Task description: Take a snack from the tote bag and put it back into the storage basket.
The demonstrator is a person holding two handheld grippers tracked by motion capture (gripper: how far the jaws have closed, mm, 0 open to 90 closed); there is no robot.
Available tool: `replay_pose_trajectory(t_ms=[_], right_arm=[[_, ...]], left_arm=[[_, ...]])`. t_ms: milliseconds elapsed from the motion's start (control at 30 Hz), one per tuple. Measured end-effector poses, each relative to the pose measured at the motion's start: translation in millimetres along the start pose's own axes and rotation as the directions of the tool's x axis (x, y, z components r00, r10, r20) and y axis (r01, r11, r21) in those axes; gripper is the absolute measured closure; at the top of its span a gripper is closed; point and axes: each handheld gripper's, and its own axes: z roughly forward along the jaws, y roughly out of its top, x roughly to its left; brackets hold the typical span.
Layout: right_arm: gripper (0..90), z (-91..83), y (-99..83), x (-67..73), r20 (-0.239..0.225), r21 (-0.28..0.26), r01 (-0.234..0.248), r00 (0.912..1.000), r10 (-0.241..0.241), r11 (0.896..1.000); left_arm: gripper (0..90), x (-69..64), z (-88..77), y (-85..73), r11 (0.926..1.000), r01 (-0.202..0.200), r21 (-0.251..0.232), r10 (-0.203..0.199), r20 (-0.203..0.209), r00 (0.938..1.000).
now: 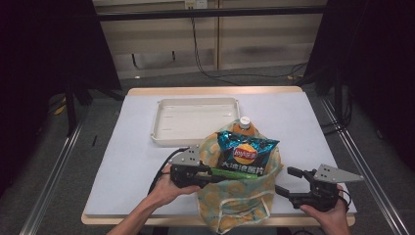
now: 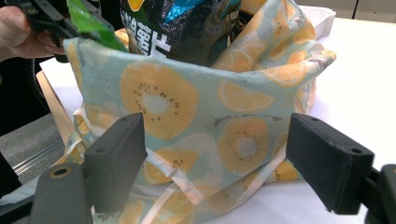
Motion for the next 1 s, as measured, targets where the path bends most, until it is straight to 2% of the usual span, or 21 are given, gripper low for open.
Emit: replay_pose_trajectory(t_ms=[200,267,367,500,600,700,733,800,833,900,1000], right_arm=[[13.8,-0.8,0.5,-0.6,0.006,-0.024,-0.008,0.9999,0.009,1.000],[10.4,-1.6,1.3,0.0,0.012,-0.036,-0.012,0.9999,0.012,0.999],[6.7,-2.3,1.9,0.8,0.023,-0.046,-0.015,0.9996,0.016,0.999],[3.8,-1.8,2.2,0.7,0.027,-0.053,-0.007,0.9996,0.008,0.999],[2.4,-1.5,2.0,0.3,0.029,-0.059,-0.011,0.9995,0.013,0.998],[2.2,-1.3,1.9,-0.4,0.034,-0.054,-0.005,0.9994,0.007,0.999],[2.4,-1.1,1.9,-0.4,0.032,-0.053,-0.006,0.9994,0.008,0.999],[4.1,-0.8,2.4,0.4,0.025,-0.058,-0.012,0.9996,0.013,0.998],[6.1,-0.7,3.5,1.5,0.020,-0.065,-0.014,0.9997,0.015,0.998],[9.4,1.4,6.4,5.6,-0.010,-0.068,-0.007,0.9999,0.006,0.998],[14.3,5.0,8.7,11.8,-0.030,-0.063,0.013,0.9994,-0.015,0.998]], left_arm=[[75.1,0.0,-4.7,4.5,0.9987,0.018,-0.047,-0.018,-0.013,0.9998],[75.1,-0.2,-6.5,7.6,0.9983,0.014,-0.056,-0.016,-0.027,0.9995],[75.0,-0.8,-7.7,12.1,0.9972,0.014,-0.074,-0.016,-0.028,0.9995],[75.0,-2.1,-10.4,18.9,0.9961,0.017,-0.086,-0.021,-0.045,0.9988],[74.9,-0.5,-14.1,24.0,0.9932,0.013,-0.115,-0.019,-0.050,0.9986],[74.9,0.8,-17.0,28.4,0.9915,0.017,-0.129,-0.024,-0.051,0.9984],[74.9,0.4,-18.1,29.9,0.9929,0.015,-0.118,-0.022,-0.064,0.9977],[74.8,0.8,-17.4,31.1,0.9904,0.020,-0.136,-0.028,-0.051,0.9983],[74.8,0.5,-17.5,32.3,0.9915,0.019,-0.129,-0.027,-0.059,0.9979],[74.8,-0.1,-16.9,35.0,0.9906,0.017,-0.136,-0.026,-0.059,0.9979],[74.8,-1.1,-19.5,40.5,0.9881,0.013,-0.153,-0.023,-0.062,0.9978]])
